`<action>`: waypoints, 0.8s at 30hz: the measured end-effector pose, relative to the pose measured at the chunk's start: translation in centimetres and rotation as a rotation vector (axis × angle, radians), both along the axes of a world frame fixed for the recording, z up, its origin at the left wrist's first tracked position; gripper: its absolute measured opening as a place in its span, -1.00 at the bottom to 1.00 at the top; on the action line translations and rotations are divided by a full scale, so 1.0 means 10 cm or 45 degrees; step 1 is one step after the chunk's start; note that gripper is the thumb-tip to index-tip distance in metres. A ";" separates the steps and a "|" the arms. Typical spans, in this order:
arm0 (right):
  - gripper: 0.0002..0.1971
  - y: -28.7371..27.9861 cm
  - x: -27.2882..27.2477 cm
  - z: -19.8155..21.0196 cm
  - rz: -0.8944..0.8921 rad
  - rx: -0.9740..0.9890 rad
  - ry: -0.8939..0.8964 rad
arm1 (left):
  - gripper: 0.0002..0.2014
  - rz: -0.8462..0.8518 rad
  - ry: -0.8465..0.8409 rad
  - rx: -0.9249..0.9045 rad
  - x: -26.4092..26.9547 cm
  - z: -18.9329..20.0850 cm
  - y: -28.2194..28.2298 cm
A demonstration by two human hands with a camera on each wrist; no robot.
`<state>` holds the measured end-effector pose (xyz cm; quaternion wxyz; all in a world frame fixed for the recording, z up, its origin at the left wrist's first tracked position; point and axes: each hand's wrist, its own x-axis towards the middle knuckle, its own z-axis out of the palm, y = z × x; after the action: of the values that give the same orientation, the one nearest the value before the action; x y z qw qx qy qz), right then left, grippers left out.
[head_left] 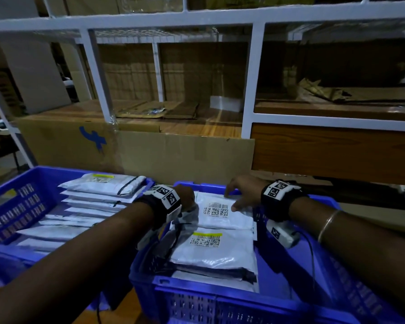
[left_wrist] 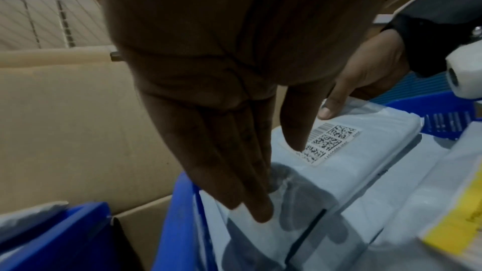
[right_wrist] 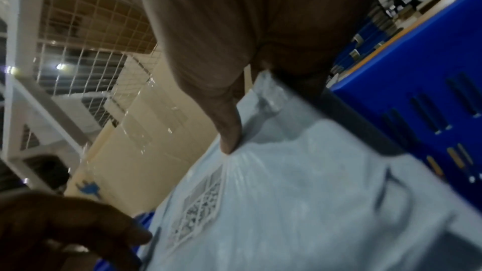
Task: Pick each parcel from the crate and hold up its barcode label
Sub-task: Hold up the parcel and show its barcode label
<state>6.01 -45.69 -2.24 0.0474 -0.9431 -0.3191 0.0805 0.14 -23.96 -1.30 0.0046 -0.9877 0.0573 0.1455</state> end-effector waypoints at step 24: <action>-0.24 0.21 -0.23 -0.04 0.001 -0.697 -0.171 | -0.75 -0.374 0.019 0.304 0.29 -0.14 -0.01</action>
<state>3.70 -43.55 -2.60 -0.2304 -0.9239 -0.2883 0.1012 3.02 -24.01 -2.73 0.1424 -0.9600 0.1831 0.1565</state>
